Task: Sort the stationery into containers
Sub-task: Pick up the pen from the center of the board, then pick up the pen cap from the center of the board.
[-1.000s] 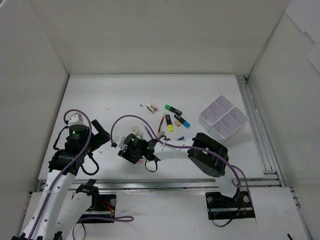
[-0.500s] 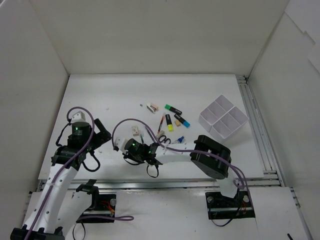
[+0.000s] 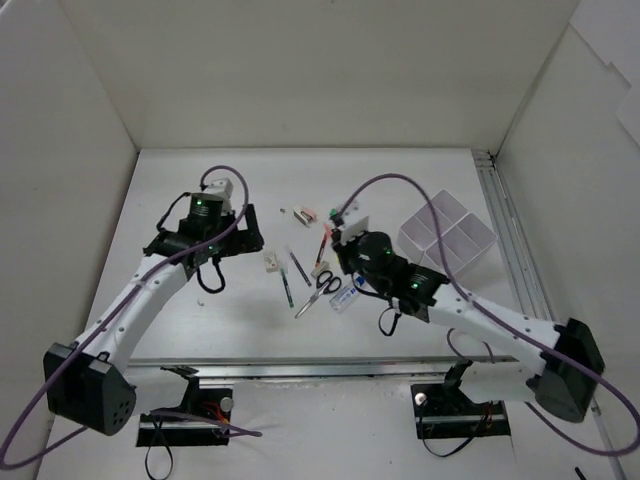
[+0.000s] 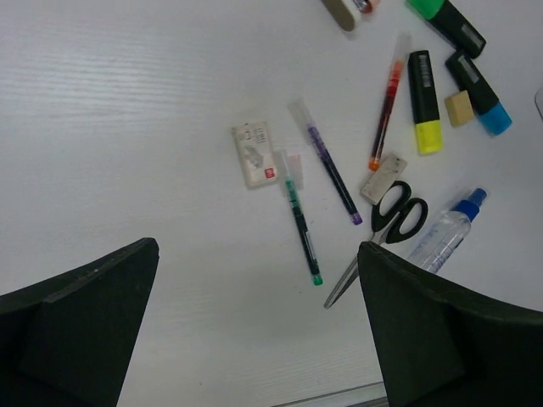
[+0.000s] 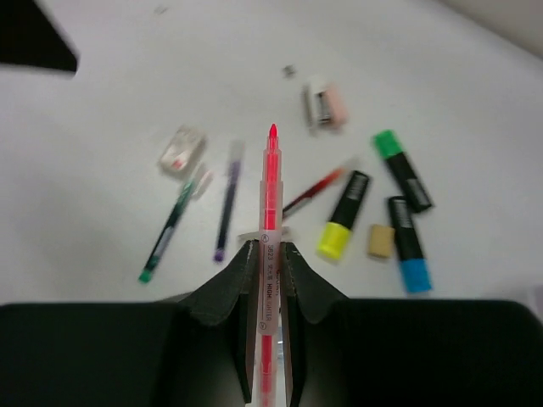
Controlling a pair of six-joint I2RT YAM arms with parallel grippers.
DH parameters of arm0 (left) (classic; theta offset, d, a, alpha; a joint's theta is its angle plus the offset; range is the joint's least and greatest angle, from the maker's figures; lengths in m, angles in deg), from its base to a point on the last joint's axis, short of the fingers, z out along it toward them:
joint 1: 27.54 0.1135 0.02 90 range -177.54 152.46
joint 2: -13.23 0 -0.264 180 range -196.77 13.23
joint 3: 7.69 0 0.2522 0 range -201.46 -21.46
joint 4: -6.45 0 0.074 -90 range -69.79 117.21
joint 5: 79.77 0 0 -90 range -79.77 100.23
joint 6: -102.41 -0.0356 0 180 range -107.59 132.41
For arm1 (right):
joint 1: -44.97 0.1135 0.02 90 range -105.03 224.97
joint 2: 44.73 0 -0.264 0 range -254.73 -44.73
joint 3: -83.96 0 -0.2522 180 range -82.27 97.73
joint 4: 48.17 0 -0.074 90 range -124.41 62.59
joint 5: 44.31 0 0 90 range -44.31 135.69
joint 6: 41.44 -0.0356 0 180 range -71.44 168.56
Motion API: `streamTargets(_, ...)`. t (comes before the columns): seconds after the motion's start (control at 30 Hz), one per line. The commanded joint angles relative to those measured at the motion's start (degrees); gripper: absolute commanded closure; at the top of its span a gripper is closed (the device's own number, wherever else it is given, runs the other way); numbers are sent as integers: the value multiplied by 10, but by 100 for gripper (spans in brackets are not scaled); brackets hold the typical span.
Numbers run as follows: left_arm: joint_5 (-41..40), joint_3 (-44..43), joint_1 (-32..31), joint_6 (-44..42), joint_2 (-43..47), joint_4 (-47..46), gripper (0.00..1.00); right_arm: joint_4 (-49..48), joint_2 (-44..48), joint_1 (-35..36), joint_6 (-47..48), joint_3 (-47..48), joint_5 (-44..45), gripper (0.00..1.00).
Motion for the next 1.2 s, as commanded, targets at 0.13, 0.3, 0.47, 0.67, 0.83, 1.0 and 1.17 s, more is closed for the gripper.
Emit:
streamTargets(0.13, 37, -119, -116, -120, -161, -43, 0, 92, 119, -120, -132, -45, 115, 100)
streamTargets(0.3, 66, -146, -137, -119, -245, -54, 1, 127, 170, -197, -162, -75, 111, 100)
streamTargets(0.47, 73, -153, -147, -101, -304, -65, 6, 142, 171, -253, -172, -79, 73, 100)
streamTargets(0.67, 58, -146, -158, -92, -320, -91, 21, 142, 151, -279, -176, -77, 35, 100)
streamTargets(0.83, 14, -151, -158, -84, -337, -86, 36, 142, 150, -287, -175, -79, 28, 100)
streamTargets(1.0, -10, -165, -153, -68, -360, -68, 50, 157, 156, -289, -171, -81, 29, 100)
streamTargets(1.17, -24, -163, -147, -50, -369, -69, 56, 163, 160, -289, -171, -83, 33, 100)
